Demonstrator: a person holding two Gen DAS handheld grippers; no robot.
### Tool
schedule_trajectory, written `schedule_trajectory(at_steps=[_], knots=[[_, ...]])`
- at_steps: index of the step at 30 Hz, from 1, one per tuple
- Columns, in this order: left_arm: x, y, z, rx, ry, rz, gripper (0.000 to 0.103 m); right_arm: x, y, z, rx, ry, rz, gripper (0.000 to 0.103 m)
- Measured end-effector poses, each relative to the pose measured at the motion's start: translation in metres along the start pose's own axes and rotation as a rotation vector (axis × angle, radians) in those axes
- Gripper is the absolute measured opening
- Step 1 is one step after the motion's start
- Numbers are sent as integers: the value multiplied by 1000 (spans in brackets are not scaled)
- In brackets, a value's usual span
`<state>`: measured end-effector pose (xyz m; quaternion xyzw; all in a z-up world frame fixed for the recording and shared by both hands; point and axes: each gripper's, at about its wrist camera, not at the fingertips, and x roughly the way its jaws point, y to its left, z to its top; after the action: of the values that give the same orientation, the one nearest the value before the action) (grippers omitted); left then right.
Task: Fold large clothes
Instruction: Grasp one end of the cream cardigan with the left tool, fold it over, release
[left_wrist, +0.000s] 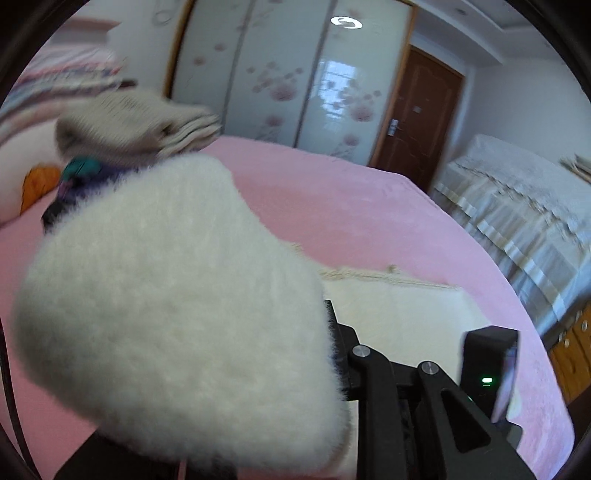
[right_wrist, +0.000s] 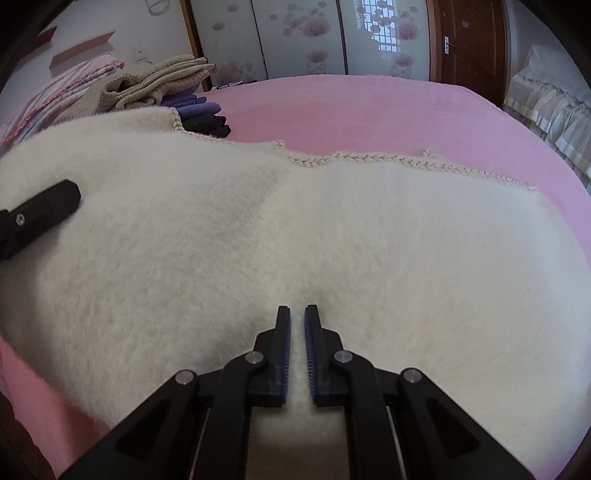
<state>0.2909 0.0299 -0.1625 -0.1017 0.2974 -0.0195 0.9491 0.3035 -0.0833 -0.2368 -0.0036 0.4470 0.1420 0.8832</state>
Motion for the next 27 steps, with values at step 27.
schedule_trajectory(at_steps=[27], knots=[[36,-246,-100,602,136,-124,24,-155,-217,-90,416,-50,-143,8]])
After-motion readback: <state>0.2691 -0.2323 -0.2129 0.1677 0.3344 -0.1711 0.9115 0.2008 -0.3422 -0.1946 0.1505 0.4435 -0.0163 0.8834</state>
